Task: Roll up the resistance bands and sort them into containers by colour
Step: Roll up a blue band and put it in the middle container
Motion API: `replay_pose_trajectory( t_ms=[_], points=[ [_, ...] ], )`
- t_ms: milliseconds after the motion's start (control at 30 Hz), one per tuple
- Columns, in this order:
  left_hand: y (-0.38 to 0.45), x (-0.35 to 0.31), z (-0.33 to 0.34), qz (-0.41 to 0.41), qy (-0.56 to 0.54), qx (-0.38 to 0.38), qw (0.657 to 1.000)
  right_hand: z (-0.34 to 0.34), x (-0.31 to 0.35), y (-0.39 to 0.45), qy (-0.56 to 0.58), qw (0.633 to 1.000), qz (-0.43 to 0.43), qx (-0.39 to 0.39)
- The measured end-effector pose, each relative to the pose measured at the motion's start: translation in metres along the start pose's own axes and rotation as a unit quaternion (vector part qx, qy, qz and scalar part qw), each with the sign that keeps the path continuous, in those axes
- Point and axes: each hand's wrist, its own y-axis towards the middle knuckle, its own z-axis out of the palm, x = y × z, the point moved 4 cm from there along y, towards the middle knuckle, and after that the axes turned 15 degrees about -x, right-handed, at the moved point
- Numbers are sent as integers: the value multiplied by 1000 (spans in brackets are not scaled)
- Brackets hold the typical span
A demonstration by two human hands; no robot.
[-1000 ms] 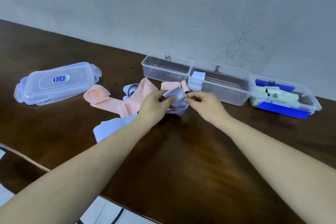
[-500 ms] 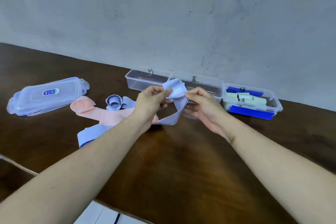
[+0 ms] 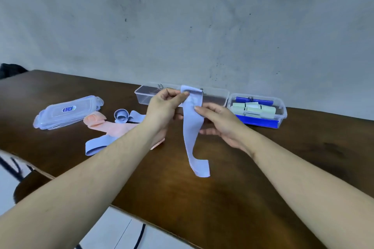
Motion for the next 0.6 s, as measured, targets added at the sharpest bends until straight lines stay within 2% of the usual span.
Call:
replay_pose_trajectory(
  t_ms=[133, 300, 467, 600],
  points=[
    [-21, -1, 5, -16, 10, -17, 1000, -9, -2, -15, -24, 999, -26, 9],
    [-45, 2, 10, -92, -23, 4, 995, -14, -4, -32, -97, 992, -80, -9],
    [-52, 3, 8, -106, -35, -16, 994, -12, -5, -50, 12, 998, 1, 56],
    [-51, 3, 8, -104, -61, -58, 991, -11, -21, -66, 1, 992, 58, 114]
  ],
)
